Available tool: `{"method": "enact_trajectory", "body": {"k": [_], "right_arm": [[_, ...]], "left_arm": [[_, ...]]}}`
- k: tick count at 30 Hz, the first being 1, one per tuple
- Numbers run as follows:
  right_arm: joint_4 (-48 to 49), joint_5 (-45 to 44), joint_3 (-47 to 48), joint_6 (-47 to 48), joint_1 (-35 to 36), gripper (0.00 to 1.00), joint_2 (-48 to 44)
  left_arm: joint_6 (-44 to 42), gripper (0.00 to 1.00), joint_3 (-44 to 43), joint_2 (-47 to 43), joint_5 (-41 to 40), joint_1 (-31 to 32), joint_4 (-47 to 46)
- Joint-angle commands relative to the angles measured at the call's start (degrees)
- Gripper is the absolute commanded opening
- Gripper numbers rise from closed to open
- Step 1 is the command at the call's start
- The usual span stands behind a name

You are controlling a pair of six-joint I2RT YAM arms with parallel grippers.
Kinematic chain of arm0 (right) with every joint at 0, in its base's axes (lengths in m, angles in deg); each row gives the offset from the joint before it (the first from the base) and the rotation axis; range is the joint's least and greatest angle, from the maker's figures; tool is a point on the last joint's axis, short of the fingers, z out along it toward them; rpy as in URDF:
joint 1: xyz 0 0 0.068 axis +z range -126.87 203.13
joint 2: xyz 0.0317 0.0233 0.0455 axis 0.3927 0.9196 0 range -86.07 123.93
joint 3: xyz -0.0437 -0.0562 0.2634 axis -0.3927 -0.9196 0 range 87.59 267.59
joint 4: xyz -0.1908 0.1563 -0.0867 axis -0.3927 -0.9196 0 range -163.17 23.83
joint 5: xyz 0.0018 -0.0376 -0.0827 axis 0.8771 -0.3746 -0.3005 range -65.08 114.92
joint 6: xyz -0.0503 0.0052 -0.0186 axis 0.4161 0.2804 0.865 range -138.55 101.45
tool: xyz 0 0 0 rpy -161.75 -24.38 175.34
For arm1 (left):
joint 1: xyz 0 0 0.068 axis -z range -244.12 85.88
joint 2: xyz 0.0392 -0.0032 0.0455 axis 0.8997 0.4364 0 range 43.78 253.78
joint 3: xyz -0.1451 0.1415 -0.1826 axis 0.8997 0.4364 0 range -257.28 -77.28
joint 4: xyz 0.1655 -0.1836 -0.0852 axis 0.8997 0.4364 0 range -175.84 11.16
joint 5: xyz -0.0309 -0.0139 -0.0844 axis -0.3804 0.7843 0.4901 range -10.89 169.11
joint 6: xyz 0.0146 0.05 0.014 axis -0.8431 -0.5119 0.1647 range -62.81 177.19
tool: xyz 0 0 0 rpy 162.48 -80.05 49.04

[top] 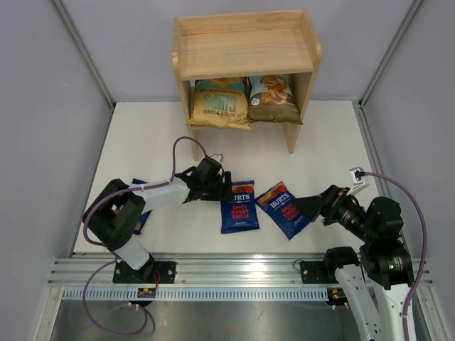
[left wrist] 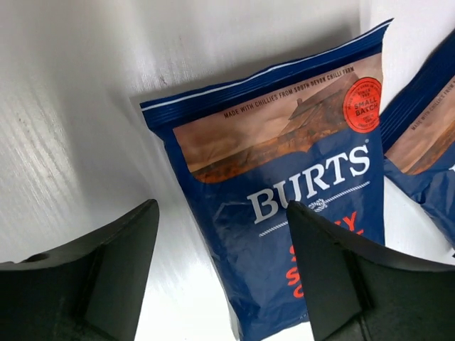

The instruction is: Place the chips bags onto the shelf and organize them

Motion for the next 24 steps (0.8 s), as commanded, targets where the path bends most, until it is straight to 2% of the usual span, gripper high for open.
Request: {"method": "enact_trajectory", "body": {"k": [1, 3, 6, 7, 8, 10, 11, 13, 15, 19, 24], "right_arm": [[0.26, 0.85, 1.81, 0.14, 0.16, 0.94, 0.28], [0.61, 0.85, 1.81, -0.03, 0.16, 0.94, 0.28], [1.05, 0.94, 1.72, -0.47, 0.16, 0.94, 0.1], [0.96, 0.94, 1.81, -0.39, 0.16, 0.94, 0.1], [1.05, 0.94, 1.81, -0.21, 0.16, 0.94, 0.01], [0.96, 0.85, 1.55, -0.03, 0.16, 0.94, 0.1], [0.96, 0.76, 1.37, 0.49, 0.16, 0.94, -0.16], [0.87, 0.59, 0.58, 1.02, 0.16, 0.95, -0.34], [1.75, 0.76, -0.47, 1.37, 0.16, 0.99, -1.04], [7.37, 4.62, -7.22, -1.86, 0.16, 0.99, -2.71], [30.1, 12.62, -20.67, -16.01, 0.16, 1.0, -2.89]], "left_arm": [[1.38, 0.68, -1.49, 2.06, -1.66, 0.09, -2.45], [1.82, 0.61, -1.41, 2.76, -2.28, 0.09, -2.36], [2.09, 0.45, -0.79, 3.64, -2.37, 0.09, -3.23], [2.26, 0.38, -0.62, 3.81, -2.37, 0.09, -3.5], [2.7, 0.26, -0.35, 3.9, -2.28, 0.09, -4.2], [3.4, 0.15, 1.14, 2.68, -2.28, 0.09, -5.34], [4.54, 0.05, 2.01, 1.89, -4.46, 0.09, -6.65], [5.77, 0.0, 5.0, -1.88, -6.05, 0.09, -8.24], [7.44, 0.0, 7.28, -5.04, -8.34, 0.09, -10.97], [10.42, 0.0, 14.65, -15.83, -9.84, 0.18, -17.54], [12.11, 0.0, 20.3, -26.66, -8.97, 0.27, -23.27]]}}
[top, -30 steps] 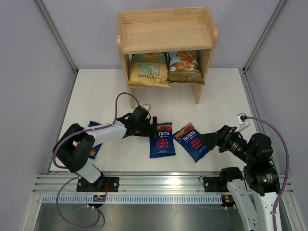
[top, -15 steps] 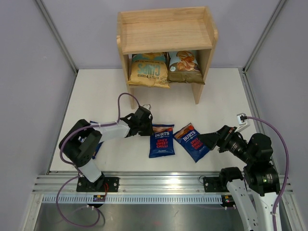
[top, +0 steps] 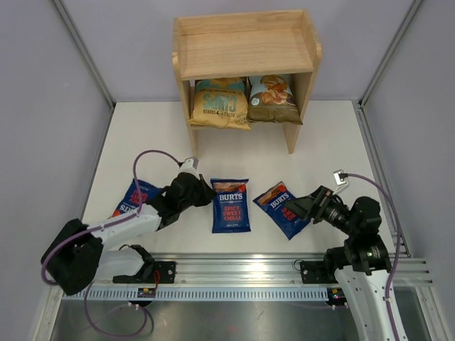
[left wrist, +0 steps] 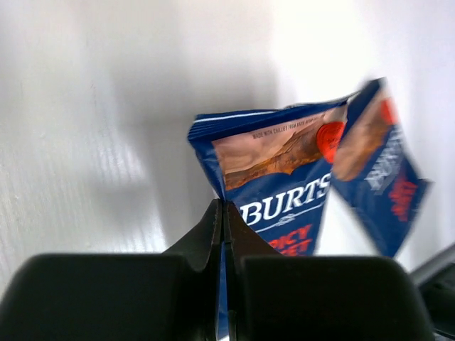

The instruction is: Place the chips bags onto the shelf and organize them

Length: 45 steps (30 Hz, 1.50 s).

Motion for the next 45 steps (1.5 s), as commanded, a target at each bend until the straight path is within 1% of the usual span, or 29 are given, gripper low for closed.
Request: {"method": "enact_trajectory", "body": {"k": [1, 2, 3, 4, 6, 7, 9, 10, 13, 17, 20, 21, 26, 30, 32, 33, 34, 35, 36, 37, 38, 40, 41, 43, 44, 45], "right_arm": [[18.69, 6.31, -9.44, -10.69, 0.16, 0.99, 0.74], [23.08, 5.88, -10.87, -11.92, 0.16, 0.99, 1.53], [25.38, 5.61, -12.28, -12.72, 0.25, 0.99, 2.06], [33.32, 6.13, -15.42, -14.81, 0.25, 0.98, 2.5], [39.79, 6.14, -18.08, -17.11, 0.16, 0.97, 4.34], [46.61, 6.4, -20.44, -17.81, 0.25, 0.97, 5.04], [50.52, 5.96, -22.3, -18.53, 0.25, 0.98, 7.24], [54.2, 6.05, -22.66, -18.44, 0.25, 0.98, 8.9], [58.96, 6.75, -22.84, -17.3, 0.86, 0.98, 11.37], [59.07, 5.87, -21.0, -12.73, 3.23, 0.97, 14.97], [58.28, 3.95, -19.06, -8.35, 6.65, 0.96, 16.21], [58.02, 2.81, -17.93, -7.11, 8.84, 0.97, 16.39], [55.38, 0.34, -12.65, 0.71, 15.62, 0.98, 19.98], [55.63, -1.68, -8.0, 5.54, 20.72, 0.98, 24.46], [55.81, -0.82, -5.8, 6.26, 22.39, 0.98, 27.28], [57.82, -0.55, -5.53, 6.17, 22.83, 0.98, 27.89], [58.53, -0.89, -5.26, 6.09, 24.23, 0.98, 28.16], [58.89, -2.03, -5.08, 6.17, 24.85, 0.96, 28.08], [59.67, -2.21, -4.56, 6.61, 25.29, 0.9, 27.9], [59.86, -2.39, -4.21, 6.7, 25.9, 0.82, 27.64], [59.6, -2.48, -3.42, 6.53, 26.17, 0.65, 27.64], [60.21, -1.87, -3.15, 5.04, 26.26, 0.51, 26.94], [60.21, -1.78, -3.32, 4.42, 26.26, 0.42, 26.59], [61.44, -0.2, -3.41, 2.49, 26.26, 0.37, 25.54], [61.09, 0.42, -2.98, 1.61, 26.26, 0.36, 25.27], [60.22, 0.6, -2.71, -0.14, 26.26, 0.31, 24.57]], "left_arm": [[1.92, 0.0, 1.81, -6.68, -1.71, 0.31, -9.0], [1.75, 0.0, 2.07, -9.65, -1.1, 0.31, -9.0], [1.48, 0.0, 2.08, -11.07, -0.57, 0.4, -9.0], [1.31, 0.0, 1.99, -12.39, -0.13, 0.49, -8.57], [1.39, 0.0, 1.73, -16.78, 0.67, 0.66, -7.86], [1.74, 0.0, 1.46, -18.28, 0.93, 0.66, -6.9], [2.09, 0.0, 0.33, -22.14, 1.46, 0.84, -5.58], [2.36, 0.0, -0.2, -23.12, 2.24, 0.93, -4.53], [3.76, 0.0, -2.22, -26.9, 3.91, 1.28, -3.3], [4.55, 0.0, -6.18, -29.89, 4.18, 2.42, -2.06], [5.78, 0.0, -9.77, -30.77, 4.18, 3.39, -1.97], [6.31, 0.0, -10.66, -30.6, 5.84, 3.91, -2.15], [8.42, 0.0, -17.07, -28.49, 7.08, 6.72, -1.97], [9.65, 0.0, -20.15, -26.47, 6.21, 11.11, -2.07], [10.09, 0.0, -21.56, -25.51, 4.72, 13.04, -1.8], [10.79, 0.0, -22.09, -25.15, 4.8, 13.58, -0.75], [11.14, 0.0, -22.27, -24.97, 2.45, 14.02, -0.31], [11.5, 0.0, -22.36, -24.8, 2.08, 14.63, -0.3], [12.28, 0.0, -22.1, -24.71, 1.64, 14.9, -0.04], [12.64, 0.0, -22.01, -24.62, 1.11, 15.08, -0.04], [12.56, 0.0, -22.01, -24.71, 0.93, 15.34, 0.05], [11.86, 0.0, -22.71, -24.88, 0.14, 15.43, 1.8], [11.07, 0.0, -23.14, -24.88, -0.03, 15.43, 2.42], [8.26, 0.0, -24.46, -25.32, -0.47, 15.43, 4.96], [6.94, 0.0, -24.9, -25.58, -0.13, 15.43, 5.14], [3.45, 0.04, -25.69, -25.67, 0.14, 15.43, 7.06]]}}
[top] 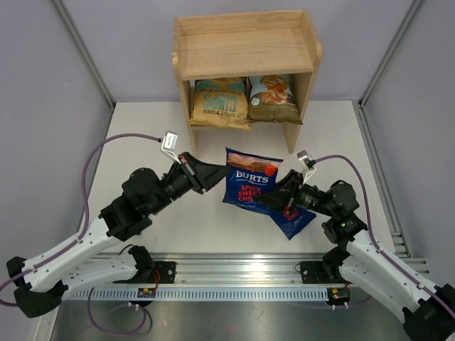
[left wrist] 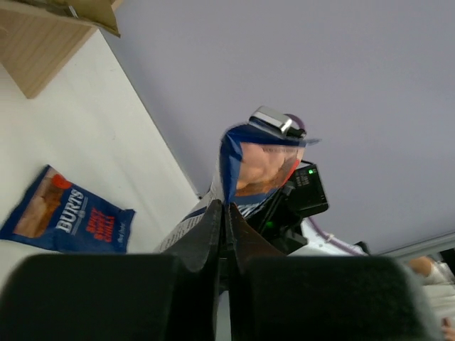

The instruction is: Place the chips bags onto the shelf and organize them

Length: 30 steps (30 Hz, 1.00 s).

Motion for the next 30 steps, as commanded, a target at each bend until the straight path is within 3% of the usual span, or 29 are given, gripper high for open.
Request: {"method": "enact_trajectory", "body": {"k": [1, 2, 3, 6, 7, 8, 10, 14, 16, 18, 19, 20, 22, 23, 24, 27, 30], "right_arm": [[3.38, 1.27, 3.3, -4.26, 0.54, 0.3, -1.97], [3.03, 2.58, 4.0, -5.32, 0.54, 0.28, -2.15], [2.16, 3.2, 4.35, -7.41, 0.54, 0.26, -2.24], [0.83, 5.66, 5.67, -11.72, 0.54, 0.24, -1.89], [2.05, 6.63, 5.76, -13.13, 0.54, 0.22, -1.71], [3.28, 8.03, 5.85, -14.54, 0.54, 0.21, -1.54], [4.34, 8.83, 6.46, -17.18, 0.54, 0.21, -1.18], [4.44, 13.4, 9.18, -19.74, 0.54, 0.22, 0.13], [3.3, 15.07, 10.41, -20.35, 0.54, 0.22, 1.71], [1.98, 16.92, 11.91, -20.18, 0.54, 0.22, 2.94], [1.54, 18.14, 12.26, -20.18, 0.54, 0.22, 3.21], [0.32, 18.67, 13.14, -19.66, 0.54, 0.22, 3.39], [-1.27, 19.03, 14.19, -18.6, 0.54, 0.23, 3.04], [-3.98, 18.68, 14.55, -17.12, 0.54, 0.24, 2.6], [-6.0, 18.16, 15.16, -15.89, 0.54, 0.25, 2.16], [-11.02, 14.21, 15.96, -13.07, 0.54, 0.41, 0.49], [-14.1, 8.68, 15.61, -11.31, 0.54, 0.6, -2.14]], "left_arm": [[-7.79, 0.1, -5.32, -1.17, -0.34, 0.44, 1.83], [-10.07, 0.16, -6.03, -1.17, 0.88, 0.44, 2.27], [-14.88, 0.34, -6.47, -1.26, 2.98, 0.44, 3.41], [-23.53, 0.51, -6.74, -1.44, 10.89, 0.44, 4.29], [-24.59, 0.67, -6.65, -1.44, 15.18, 0.44, 4.38], [-25.38, 0.75, -6.13, -1.26, 17.66, 0.44, 4.21], [-27.14, 0.86, -5.42, -1.35, 20.13, 0.44, 5.53], [-29.07, 0.92, -4.02, -0.91, 25.66, 0.44, 4.84], [-29.08, 0.9, -3.49, -0.21, 31.11, 0.44, 2.81], [-28.99, 0.78, -4.18, 1.1, 34.11, 0.43, 1.13], [-28.73, 0.67, -4.54, 1.55, 33.86, 0.44, 1.22], [-28.9, 0.5, -4.98, 1.99, 32.72, 0.44, 2.09], [-28.9, 0.4, -5.86, 3.04, 32.1, 0.44, 3.32], [-28.99, 0.29, -6.12, 3.22, 31.14, 0.44, 3.77], [-28.99, 0.27, -6.38, 3.31, 30.69, 0.44, 4.03], [-27.59, 0.18, -5.86, 2.17, 27.01, 0.44, 3.69], [-24.61, 0.17, -5.33, 0.5, 20.6, 0.44, 2.98]]}}
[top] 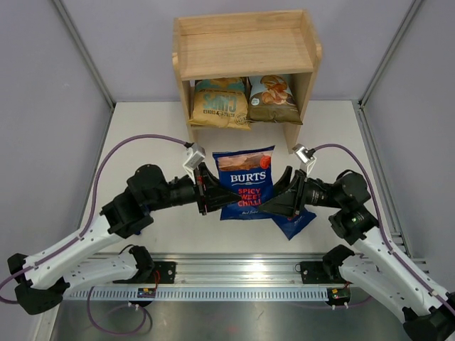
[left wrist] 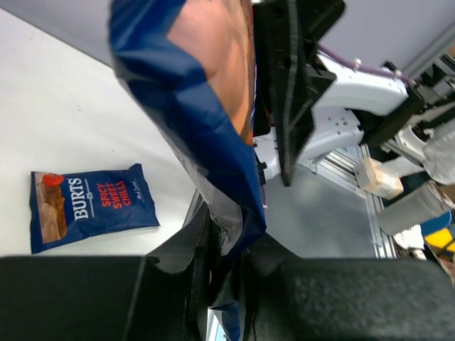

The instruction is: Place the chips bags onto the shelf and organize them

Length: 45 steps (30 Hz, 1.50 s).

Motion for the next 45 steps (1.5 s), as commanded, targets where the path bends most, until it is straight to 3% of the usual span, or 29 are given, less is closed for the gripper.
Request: {"method": "enact_trajectory", "body": {"k": [1, 3, 8, 11, 14, 19, 22, 28, 40, 44, 45], "right_arm": [[-3.73, -7.83, 1.97, 3.89, 0.41, 0.64, -3.57], [-3.73, -11.35, 0.91, 4.07, 0.41, 0.72, -6.2], [6.53, -16.82, -5.5, -4.0, 0.41, 0.8, -7.54], [19.5, -18.22, -9.54, -12.07, 0.41, 0.8, -4.03], [26.39, -19.8, -10.52, -14.65, 0.75, 0.79, -1.12], [30.37, -24.37, -10.52, -14.04, 2.08, 0.77, -0.06], [27.49, -27.36, -9.64, -13.08, 2.16, 0.73, -0.23], [19.23, -32.46, -7.71, -12.11, 2.43, 0.64, 0.56], [20.0, -32.82, -7.18, -13.42, 3.22, 0.53, 2.84], [20.97, -32.55, -7.0, -13.86, 3.57, 0.46, 5.3], [20.97, -32.55, -7.0, -13.6, 3.57, 0.38, 5.56]], "left_arm": [[4.31, 0.17, -0.79, -3.24, -7.8, 0.11, -3.16], [6.6, 0.16, 0.09, -4.39, -12.11, 0.11, -4.13], [14.25, 0.14, 4.74, -7.28, -15.64, 0.02, -13.52], [18.91, 0.13, 8.86, -7.21, -17.47, 0.02, -22.74], [23.39, 0.09, 11.95, -6.41, -20.28, 0.11, -31.97], [27.79, 0.09, 16.88, -4.39, -26.79, 0.37, -40.24], [29.37, 0.09, 18.64, -3.34, -29.17, 0.46, -43.32], [31.48, 0.07, 18.47, 0.09, -28.56, 0.81, -45.7], [33.51, 0.07, 16.53, 4.4, -28.39, 1.07, -40.26], [33.33, 0.08, 14.87, 6.33, -26.19, 1.07, -38.5], [33.51, 0.08, 14.95, 6.51, -26.27, 0.99, -38.15]]}}
